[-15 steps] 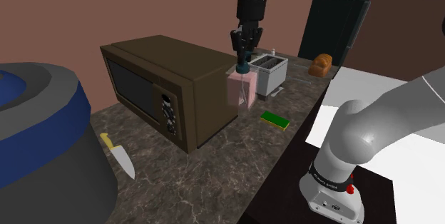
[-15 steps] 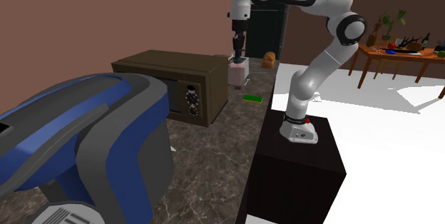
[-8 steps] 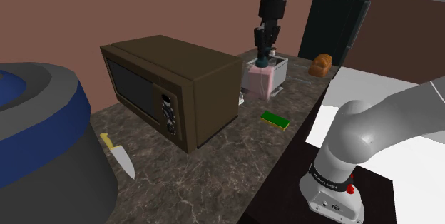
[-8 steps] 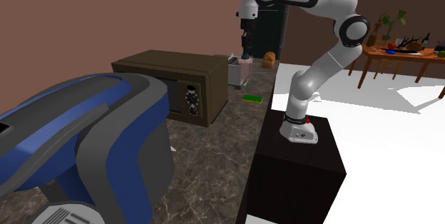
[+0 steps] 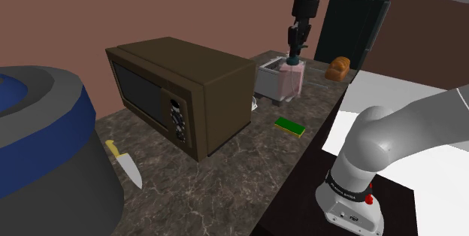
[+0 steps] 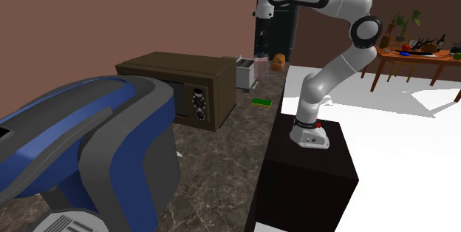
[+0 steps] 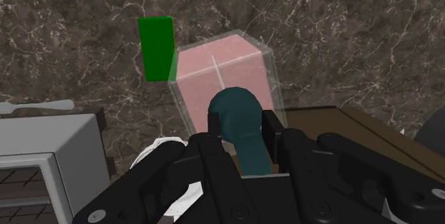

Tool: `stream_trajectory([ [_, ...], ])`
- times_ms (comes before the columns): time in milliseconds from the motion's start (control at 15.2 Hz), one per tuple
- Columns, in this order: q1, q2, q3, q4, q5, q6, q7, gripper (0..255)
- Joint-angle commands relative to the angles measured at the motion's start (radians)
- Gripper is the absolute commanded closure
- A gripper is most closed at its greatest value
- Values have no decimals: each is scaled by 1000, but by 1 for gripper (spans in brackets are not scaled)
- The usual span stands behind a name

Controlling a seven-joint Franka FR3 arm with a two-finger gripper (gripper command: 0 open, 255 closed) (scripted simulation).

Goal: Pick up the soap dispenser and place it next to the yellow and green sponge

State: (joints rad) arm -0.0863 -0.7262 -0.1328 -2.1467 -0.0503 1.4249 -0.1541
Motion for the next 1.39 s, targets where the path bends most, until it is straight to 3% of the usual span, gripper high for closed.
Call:
stream_trajectory([
  [0, -3, -4, -11, -23, -8, 19, -13, 255],
  [1320, -16, -75, -28, -339, -28, 264, -13, 255],
])
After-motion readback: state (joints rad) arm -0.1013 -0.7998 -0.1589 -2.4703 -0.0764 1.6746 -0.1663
